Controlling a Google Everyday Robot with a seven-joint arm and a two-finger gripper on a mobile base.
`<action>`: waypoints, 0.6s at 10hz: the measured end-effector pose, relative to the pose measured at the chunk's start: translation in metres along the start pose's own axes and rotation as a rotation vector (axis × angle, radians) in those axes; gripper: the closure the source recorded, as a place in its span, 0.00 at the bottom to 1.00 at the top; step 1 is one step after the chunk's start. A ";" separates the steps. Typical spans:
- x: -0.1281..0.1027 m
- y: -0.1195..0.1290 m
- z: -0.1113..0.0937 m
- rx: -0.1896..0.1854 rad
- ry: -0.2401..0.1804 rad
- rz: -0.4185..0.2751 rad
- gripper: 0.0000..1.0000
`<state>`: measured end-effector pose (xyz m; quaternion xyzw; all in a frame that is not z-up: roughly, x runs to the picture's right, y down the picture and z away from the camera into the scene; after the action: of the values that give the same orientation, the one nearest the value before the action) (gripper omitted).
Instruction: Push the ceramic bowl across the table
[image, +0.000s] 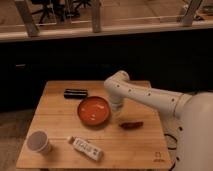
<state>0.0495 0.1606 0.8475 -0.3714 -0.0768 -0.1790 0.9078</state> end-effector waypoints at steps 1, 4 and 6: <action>-0.009 -0.003 0.001 -0.006 0.005 -0.018 1.00; -0.017 -0.006 0.001 -0.013 0.008 -0.039 1.00; -0.020 -0.004 0.003 -0.023 0.012 -0.060 1.00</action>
<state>0.0294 0.1651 0.8471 -0.3782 -0.0803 -0.2092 0.8982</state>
